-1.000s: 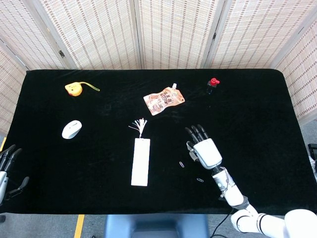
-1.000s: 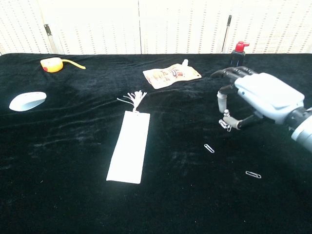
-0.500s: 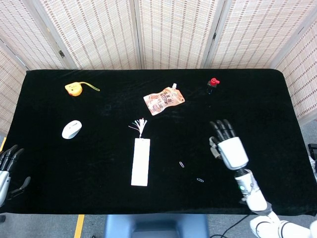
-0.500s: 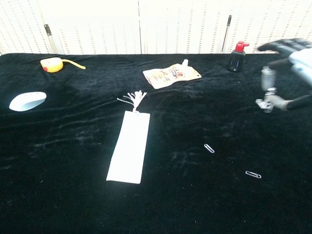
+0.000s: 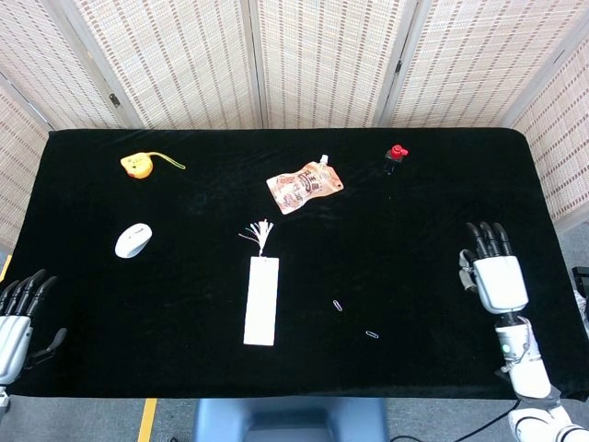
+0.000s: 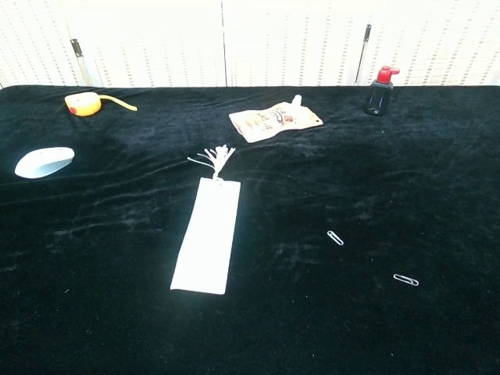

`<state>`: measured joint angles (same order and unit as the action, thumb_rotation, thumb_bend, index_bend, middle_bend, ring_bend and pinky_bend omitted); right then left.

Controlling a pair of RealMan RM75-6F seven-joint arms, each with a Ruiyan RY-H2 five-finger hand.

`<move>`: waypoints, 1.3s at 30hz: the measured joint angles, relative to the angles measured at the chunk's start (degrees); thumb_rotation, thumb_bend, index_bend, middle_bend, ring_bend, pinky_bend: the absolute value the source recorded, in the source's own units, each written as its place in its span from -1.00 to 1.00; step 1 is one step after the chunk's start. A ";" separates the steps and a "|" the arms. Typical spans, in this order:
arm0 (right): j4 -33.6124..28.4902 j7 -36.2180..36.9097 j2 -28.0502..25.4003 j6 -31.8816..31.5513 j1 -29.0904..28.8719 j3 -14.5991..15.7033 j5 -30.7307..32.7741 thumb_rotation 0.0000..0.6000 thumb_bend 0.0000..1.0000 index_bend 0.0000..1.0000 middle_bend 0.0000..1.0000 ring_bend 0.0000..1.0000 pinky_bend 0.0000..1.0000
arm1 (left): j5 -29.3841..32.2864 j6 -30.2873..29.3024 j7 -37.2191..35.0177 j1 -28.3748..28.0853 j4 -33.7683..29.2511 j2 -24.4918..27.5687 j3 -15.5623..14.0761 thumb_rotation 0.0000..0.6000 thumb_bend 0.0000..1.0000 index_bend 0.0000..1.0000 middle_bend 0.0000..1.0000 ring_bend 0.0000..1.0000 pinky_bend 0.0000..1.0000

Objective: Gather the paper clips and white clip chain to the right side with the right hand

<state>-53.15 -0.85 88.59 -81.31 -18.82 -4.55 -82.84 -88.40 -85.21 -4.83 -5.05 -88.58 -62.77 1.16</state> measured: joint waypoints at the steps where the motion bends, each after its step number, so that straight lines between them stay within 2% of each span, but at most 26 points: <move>1: 1.10 0.80 0.34 0.43 0.04 -0.08 0.16 1.00 -0.20 0.54 -0.75 -0.97 -1.00 | 0.40 0.23 0.21 -0.10 -0.03 -0.05 0.12 1.00 -0.16 -1.00 -1.00 -1.00 -1.00; 5: 4.81 2.07 2.65 1.89 -0.17 -0.22 0.10 1.00 -0.20 0.54 -0.76 -0.98 -1.00 | 0.51 0.15 0.26 -0.09 -0.15 -0.04 0.18 1.00 -0.16 -1.00 -1.00 -1.00 -1.00; 7: 5.58 2.59 3.43 2.42 -0.42 -0.19 -0.20 1.00 -0.20 0.47 -0.78 -0.98 -1.00 | 0.37 -0.14 0.07 0.05 -0.13 0.00 0.12 1.00 -0.16 -1.00 -1.00 -1.00 -1.00; 8: 5.86 2.99 3.70 2.66 -0.57 -0.11 -0.49 1.00 -0.20 0.33 -0.80 -0.98 -1.00 | 0.31 -0.24 -0.08 0.10 -0.10 0.01 0.09 1.00 -0.16 -1.00 -1.00 -1.00 -1.00; 9: 5.99 3.25 3.81 2.80 -0.67 -0.01 -0.74 1.00 -0.20 0.08 -0.85 -0.99 -1.00 | 0.22 -0.37 -0.25 0.14 -0.06 0.02 0.08 1.00 -0.16 -1.00 -1.00 -1.00 -1.00; 12: 6.03 3.63 3.77 3.74 -0.92 0.32 -1.19 1.00 -0.20 -0.52 -0.98 -1.00 -1.00 | -0.28 -0.82 -0.64 0.25 0.11 0.02 -0.02 1.00 -0.16 -1.00 -1.00 -1.00 -1.00; 15: 4.83 3.46 3.15 4.20 -1.05 0.48 -1.47 1.00 -0.20 -0.90 -1.00 -1.00 -1.00 | -0.80 -1.24 -0.83 0.39 0.25 0.03 -0.23 1.00 -0.16 -1.00 -1.00 -1.00 -1.00; 16: 4.33 3.25 2.90 4.27 -1.06 0.52 -1.55 1.00 -0.20 -0.97 -1.00 -1.00 -1.00 | -0.83 -1.41 -0.96 0.45 0.29 0.05 -0.24 1.00 -0.16 -1.00 -1.00 -1.00 -1.00; 22: -0.88 0.50 0.29 4.52 -0.73 0.72 -1.72 1.00 -0.22 -1.00 -1.00 -1.00 -1.00 | -0.99 -2.14 -1.42 0.74 0.38 0.11 -0.17 1.00 -0.16 -1.00 -1.00 -1.00 -1.00; 25: -5.45 -0.78 -2.00 4.16 -0.21 0.73 -1.69 1.00 -0.22 -1.00 -1.00 -1.00 -1.00 | -1.11 -2.37 -1.09 0.87 0.32 0.02 -0.24 1.00 -0.16 -1.00 -1.00 -1.00 -1.00; 31: -19.55 -5.82 -9.05 1.84 2.22 1.15 -1.48 1.00 -0.22 -1.00 -1.00 -1.00 -1.00 | -1.63 -2.85 0.67 1.04 -0.03 -0.35 -0.43 1.00 -0.16 -1.00 -1.00 -1.00 -1.00; 34: -28.14 -10.64 -13.06 -0.74 4.59 1.68 -1.15 1.00 -0.22 -1.00 -1.00 -1.00 -1.00 | -2.08 -3.27 1.87 1.21 -0.40 -0.63 -0.58 1.00 -0.16 -1.00 -1.00 -1.00 -1.00; 36: -33.65 -14.82 -15.68 -3.07 6.54 2.11 -0.98 1.00 -0.22 -1.00 -1.00 -1.00 -1.00 | -2.32 -3.41 2.35 1.27 -0.61 -0.76 -0.70 1.00 -0.16 -1.00 -1.00 -1.00 -1.00; 39: -38.37 -19.36 -17.95 -8.49 9.97 3.42 -2.41 1.00 -0.22 -1.00 -1.00 -1.00 -1.00 | -3.83 -3.74 4.07 1.40 -0.93 -1.28 -1.32 1.00 -0.16 -1.00 -1.00 -1.00 -1.00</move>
<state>-91.52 -20.21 70.64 -89.80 -8.85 -1.13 -85.24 -92.23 -88.95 -0.76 -3.65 -89.51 -64.05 -0.16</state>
